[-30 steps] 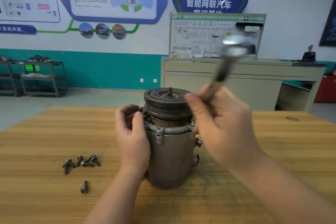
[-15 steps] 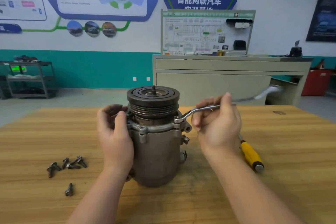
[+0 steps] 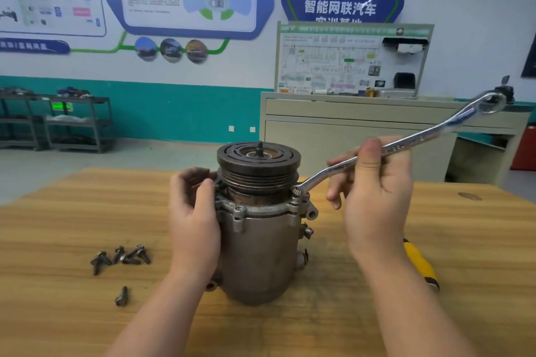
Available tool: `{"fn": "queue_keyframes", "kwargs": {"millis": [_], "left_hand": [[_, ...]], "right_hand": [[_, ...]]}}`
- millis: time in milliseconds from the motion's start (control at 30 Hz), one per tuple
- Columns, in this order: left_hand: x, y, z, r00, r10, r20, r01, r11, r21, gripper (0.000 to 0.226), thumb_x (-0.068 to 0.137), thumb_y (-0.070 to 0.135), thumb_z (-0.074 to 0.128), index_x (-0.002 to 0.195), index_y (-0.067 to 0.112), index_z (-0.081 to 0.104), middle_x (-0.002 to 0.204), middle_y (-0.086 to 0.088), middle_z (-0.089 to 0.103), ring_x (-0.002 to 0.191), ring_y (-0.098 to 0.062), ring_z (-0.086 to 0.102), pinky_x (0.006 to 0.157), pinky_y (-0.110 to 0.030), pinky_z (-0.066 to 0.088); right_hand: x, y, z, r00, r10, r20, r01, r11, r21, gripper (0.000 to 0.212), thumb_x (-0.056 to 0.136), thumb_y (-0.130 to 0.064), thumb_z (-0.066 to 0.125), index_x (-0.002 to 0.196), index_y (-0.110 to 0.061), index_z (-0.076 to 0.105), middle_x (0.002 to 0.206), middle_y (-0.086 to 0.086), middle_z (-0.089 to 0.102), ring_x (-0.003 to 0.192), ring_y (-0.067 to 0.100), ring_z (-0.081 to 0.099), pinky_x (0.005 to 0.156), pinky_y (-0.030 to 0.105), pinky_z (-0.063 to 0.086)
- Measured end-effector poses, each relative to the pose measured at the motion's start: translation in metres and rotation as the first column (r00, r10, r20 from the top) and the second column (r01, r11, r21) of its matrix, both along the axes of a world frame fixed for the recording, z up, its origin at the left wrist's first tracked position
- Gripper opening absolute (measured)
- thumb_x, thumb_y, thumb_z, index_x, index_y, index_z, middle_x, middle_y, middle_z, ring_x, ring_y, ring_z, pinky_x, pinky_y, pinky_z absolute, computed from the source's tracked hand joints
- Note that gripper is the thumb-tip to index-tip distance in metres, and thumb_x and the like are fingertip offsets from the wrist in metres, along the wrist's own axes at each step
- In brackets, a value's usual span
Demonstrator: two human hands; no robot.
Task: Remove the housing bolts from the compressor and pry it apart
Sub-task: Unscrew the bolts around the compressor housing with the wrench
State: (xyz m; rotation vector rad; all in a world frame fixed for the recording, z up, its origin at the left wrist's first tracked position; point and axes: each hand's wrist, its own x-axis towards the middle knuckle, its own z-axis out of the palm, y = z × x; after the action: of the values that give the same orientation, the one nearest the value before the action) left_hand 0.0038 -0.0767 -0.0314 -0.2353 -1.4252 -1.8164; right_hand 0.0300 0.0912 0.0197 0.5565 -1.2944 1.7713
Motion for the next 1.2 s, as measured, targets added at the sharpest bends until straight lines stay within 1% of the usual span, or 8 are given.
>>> {"fn": "queue_keyframes", "kwargs": {"millis": [200,333,567,700,800,933,1067,1200], "left_hand": [[0.002,0.002,0.003,0.999,0.024,0.043,-0.023,1.0,-0.016,0.012,0.098,0.01,0.047,0.106,0.013,0.055,0.098,-0.001,0.062,0.086,-0.002,0.06,0.079,-0.016,0.048],[0.003,0.001,0.003,0.998,0.029,0.049,-0.029,1.0,-0.004,0.013,0.098,0.01,0.047,0.101,0.02,0.056,0.099,-0.001,0.062,0.088,-0.003,0.06,0.079,-0.018,0.048],[-0.006,0.002,0.01,0.995,0.061,0.08,-0.063,0.998,0.028,0.017,0.097,0.0,0.046,0.104,0.01,0.058,0.09,0.003,0.057,0.084,-0.007,0.057,0.084,-0.029,0.05],[0.004,-0.001,0.002,0.999,0.015,0.049,-0.014,1.0,-0.013,0.014,0.098,0.009,0.047,0.101,0.019,0.056,0.097,0.002,0.063,0.087,-0.003,0.06,0.076,-0.014,0.048],[0.004,0.0,0.002,0.998,0.007,0.059,-0.006,1.0,-0.005,0.013,0.098,0.01,0.048,0.103,0.017,0.057,0.098,0.001,0.063,0.088,-0.004,0.061,0.076,-0.016,0.048],[0.005,0.001,0.003,0.998,-0.005,0.061,0.005,1.0,0.004,0.013,0.098,0.01,0.048,0.102,0.017,0.057,0.097,-0.001,0.063,0.087,-0.005,0.061,0.076,-0.017,0.047],[0.005,0.001,0.004,0.998,-0.005,0.066,0.005,1.0,0.005,0.012,0.098,0.009,0.047,0.104,0.015,0.056,0.099,-0.003,0.063,0.09,-0.009,0.061,0.08,-0.024,0.046],[0.004,0.001,0.004,0.998,0.006,0.058,-0.006,1.0,-0.003,0.013,0.098,0.009,0.047,0.102,0.017,0.056,0.099,-0.003,0.063,0.088,-0.005,0.06,0.079,-0.021,0.047]], "right_hand": [[0.01,-0.002,-0.001,0.95,-0.135,-0.283,0.23,0.913,0.337,0.009,0.097,-0.052,0.042,0.092,-0.056,0.047,0.07,0.004,0.056,0.046,0.014,0.054,0.045,0.025,0.042],[0.011,-0.005,-0.001,0.898,-0.182,-0.4,0.348,0.85,0.396,0.021,0.099,-0.044,0.045,0.091,-0.026,0.052,0.066,0.003,0.055,0.048,0.023,0.052,0.047,0.04,0.044],[0.013,-0.027,-0.02,0.727,-0.228,-0.647,0.582,0.704,0.407,0.025,0.103,-0.032,0.041,0.087,-0.014,0.049,0.073,0.002,0.051,0.06,0.014,0.045,0.051,0.025,0.038],[0.011,-0.034,-0.026,0.881,-0.214,-0.423,0.263,0.963,0.06,0.022,0.104,-0.031,0.033,0.089,-0.022,0.045,0.075,0.006,0.052,0.055,0.019,0.044,0.053,0.025,0.038],[-0.001,-0.022,-0.017,0.998,-0.063,-0.032,0.053,0.969,-0.242,0.018,0.103,-0.027,0.03,0.092,-0.022,0.043,0.063,0.001,0.058,0.039,0.015,0.04,0.041,0.018,0.034],[-0.03,0.003,-0.002,0.809,0.413,0.417,-0.255,0.887,-0.384,0.025,0.106,-0.024,0.033,0.097,-0.012,0.052,0.054,0.001,0.06,0.037,0.01,0.045,0.036,0.019,0.037],[-0.034,0.012,0.0,0.658,0.66,0.362,-0.438,0.727,-0.53,0.029,0.105,-0.027,0.033,0.095,-0.01,0.054,0.058,0.005,0.063,0.041,0.01,0.052,0.039,0.018,0.043],[-0.026,0.011,-0.004,0.917,0.34,0.209,-0.206,0.852,-0.481,0.028,0.106,-0.026,0.03,0.086,-0.015,0.045,0.056,0.004,0.063,0.038,0.012,0.049,0.041,0.019,0.041]]}}
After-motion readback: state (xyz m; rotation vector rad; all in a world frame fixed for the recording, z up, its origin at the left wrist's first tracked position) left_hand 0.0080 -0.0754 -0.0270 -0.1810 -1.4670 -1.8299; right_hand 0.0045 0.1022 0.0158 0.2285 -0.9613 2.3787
